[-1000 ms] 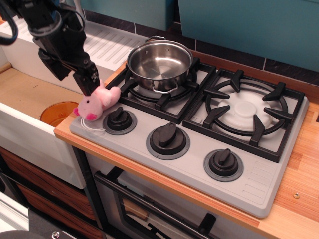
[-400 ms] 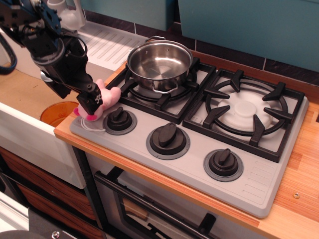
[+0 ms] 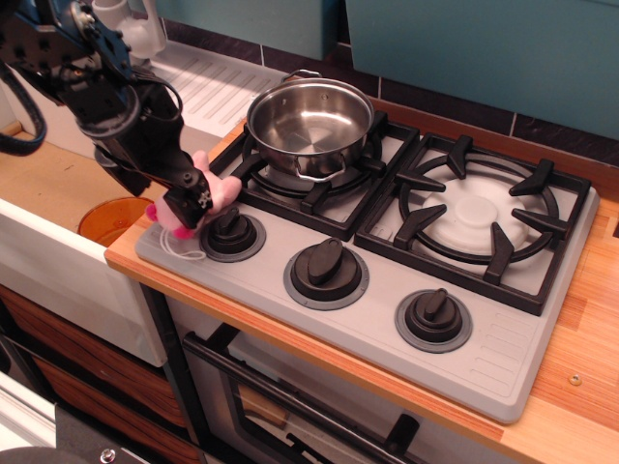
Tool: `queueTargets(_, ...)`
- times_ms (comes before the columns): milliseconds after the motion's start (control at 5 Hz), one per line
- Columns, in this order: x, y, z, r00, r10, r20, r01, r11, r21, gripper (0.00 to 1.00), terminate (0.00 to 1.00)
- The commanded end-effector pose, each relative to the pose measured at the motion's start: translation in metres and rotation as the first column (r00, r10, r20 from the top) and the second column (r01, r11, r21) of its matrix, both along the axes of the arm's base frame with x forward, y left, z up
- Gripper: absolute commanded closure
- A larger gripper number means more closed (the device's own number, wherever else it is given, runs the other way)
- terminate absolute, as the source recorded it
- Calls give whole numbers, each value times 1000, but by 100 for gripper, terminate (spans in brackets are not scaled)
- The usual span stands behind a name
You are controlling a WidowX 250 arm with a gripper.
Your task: Put pan on stove and put stuffedpig in pan
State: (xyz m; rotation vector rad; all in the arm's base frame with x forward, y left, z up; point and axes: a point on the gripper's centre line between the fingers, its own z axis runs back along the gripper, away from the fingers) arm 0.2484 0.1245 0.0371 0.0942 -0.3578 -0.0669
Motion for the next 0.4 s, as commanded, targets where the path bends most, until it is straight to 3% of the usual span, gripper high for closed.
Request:
queueTargets(0, 27, -2, 6, 998, -5, -55, 3, 999, -36, 100, 0)
queueTargets(200, 32, 0, 14, 995, -13, -98, 9, 999, -36, 100, 0)
